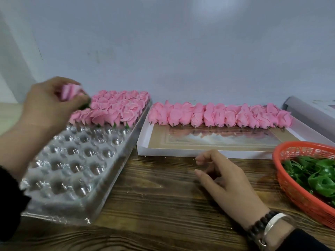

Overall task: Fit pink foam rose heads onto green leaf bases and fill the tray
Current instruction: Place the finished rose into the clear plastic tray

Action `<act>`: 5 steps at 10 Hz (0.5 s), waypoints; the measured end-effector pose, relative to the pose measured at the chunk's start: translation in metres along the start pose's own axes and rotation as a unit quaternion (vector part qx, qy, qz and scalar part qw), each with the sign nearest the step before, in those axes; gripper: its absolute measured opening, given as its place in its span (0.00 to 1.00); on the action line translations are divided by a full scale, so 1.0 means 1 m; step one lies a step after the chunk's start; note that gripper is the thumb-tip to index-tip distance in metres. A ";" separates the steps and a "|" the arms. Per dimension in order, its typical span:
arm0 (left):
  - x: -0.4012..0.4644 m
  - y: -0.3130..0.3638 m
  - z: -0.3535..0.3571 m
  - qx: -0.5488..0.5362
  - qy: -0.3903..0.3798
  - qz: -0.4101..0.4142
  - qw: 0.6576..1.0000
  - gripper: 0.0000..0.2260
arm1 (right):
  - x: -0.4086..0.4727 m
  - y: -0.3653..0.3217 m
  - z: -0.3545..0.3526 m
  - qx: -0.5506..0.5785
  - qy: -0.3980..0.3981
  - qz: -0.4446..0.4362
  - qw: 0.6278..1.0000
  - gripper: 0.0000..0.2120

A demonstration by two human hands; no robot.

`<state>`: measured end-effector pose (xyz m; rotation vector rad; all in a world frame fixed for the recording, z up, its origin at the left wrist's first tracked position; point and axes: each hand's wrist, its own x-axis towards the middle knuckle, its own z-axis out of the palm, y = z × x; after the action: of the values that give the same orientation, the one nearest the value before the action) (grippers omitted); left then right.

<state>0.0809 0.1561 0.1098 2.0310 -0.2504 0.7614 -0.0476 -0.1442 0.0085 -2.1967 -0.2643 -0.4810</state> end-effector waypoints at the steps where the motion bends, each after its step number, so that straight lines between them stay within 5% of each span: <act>1: 0.033 -0.069 -0.031 0.119 -0.031 -0.073 0.990 0.12 | 0.004 0.004 0.002 -0.007 -0.007 0.002 1.000 0.09; 5: 0.060 -0.180 -0.015 0.263 -0.030 -0.107 0.958 0.11 | 0.006 0.010 0.000 -0.016 -0.015 0.014 1.000 0.19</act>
<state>0.2039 0.2754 0.0262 2.5329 0.1583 0.6772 -0.0387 -0.1499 0.0040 -2.2374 -0.2431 -0.4411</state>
